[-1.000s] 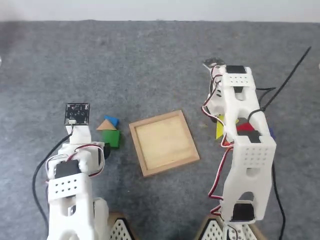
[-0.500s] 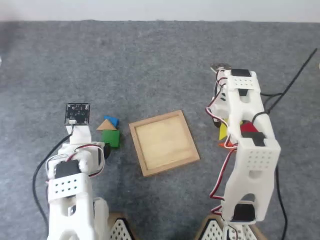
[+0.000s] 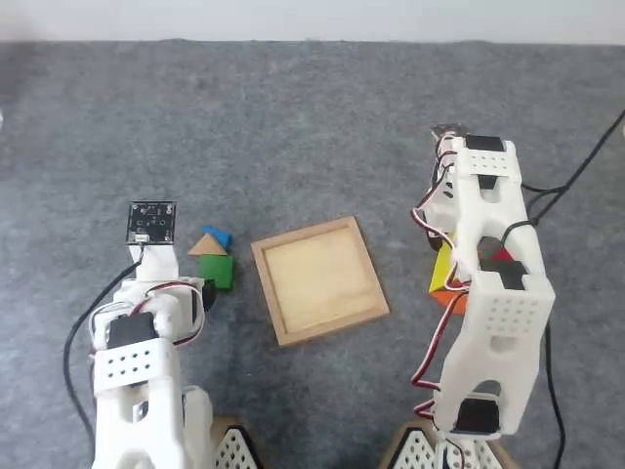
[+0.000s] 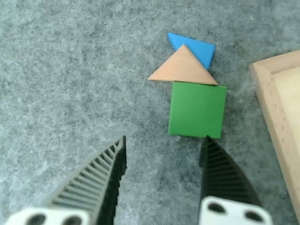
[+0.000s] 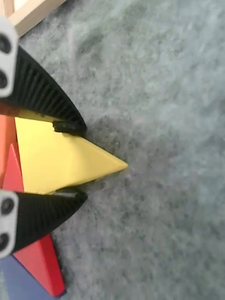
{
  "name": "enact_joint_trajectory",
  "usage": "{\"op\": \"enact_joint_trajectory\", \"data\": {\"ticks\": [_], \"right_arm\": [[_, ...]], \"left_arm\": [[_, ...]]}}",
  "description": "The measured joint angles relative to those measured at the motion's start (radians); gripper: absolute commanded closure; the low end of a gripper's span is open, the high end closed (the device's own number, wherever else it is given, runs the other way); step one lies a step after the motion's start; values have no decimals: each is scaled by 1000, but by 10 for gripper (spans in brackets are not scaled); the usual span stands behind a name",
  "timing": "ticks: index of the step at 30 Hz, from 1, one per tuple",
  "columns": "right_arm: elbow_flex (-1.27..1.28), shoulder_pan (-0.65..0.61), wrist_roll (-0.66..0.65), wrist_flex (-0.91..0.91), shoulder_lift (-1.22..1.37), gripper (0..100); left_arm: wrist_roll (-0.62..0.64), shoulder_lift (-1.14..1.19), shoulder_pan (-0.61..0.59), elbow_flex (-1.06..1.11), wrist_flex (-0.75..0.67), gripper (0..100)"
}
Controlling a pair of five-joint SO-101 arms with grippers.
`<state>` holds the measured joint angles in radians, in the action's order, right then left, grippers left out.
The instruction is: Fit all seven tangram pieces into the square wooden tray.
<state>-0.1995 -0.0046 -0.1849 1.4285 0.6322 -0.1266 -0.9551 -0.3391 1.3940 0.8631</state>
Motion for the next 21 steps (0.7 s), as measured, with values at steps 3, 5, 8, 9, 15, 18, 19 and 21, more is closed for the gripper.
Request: {"op": "enact_joint_trajectory", "data": {"ticks": [3,5,8,9,15,18,19,21], "right_arm": [[68,-2,2,0,-52,879],[160,-3,2,-11,-118,879],[322,-3,2,-64,-255,876],[390,-2,0,-86,-318,876],[732,91,-5,-183,-775,875],[795,153,-40,-155,-959,875],[796,172,-49,-137,-991,875],[799,218,-64,-110,-1028,864]], "left_arm": [[0,0,0,0,0,750],[0,0,0,0,0,750],[0,0,0,0,0,750],[0,0,0,0,0,750],[0,0,0,0,0,750],[0,0,0,0,0,750],[0,0,0,0,0,750],[0,0,0,0,0,750]]}}
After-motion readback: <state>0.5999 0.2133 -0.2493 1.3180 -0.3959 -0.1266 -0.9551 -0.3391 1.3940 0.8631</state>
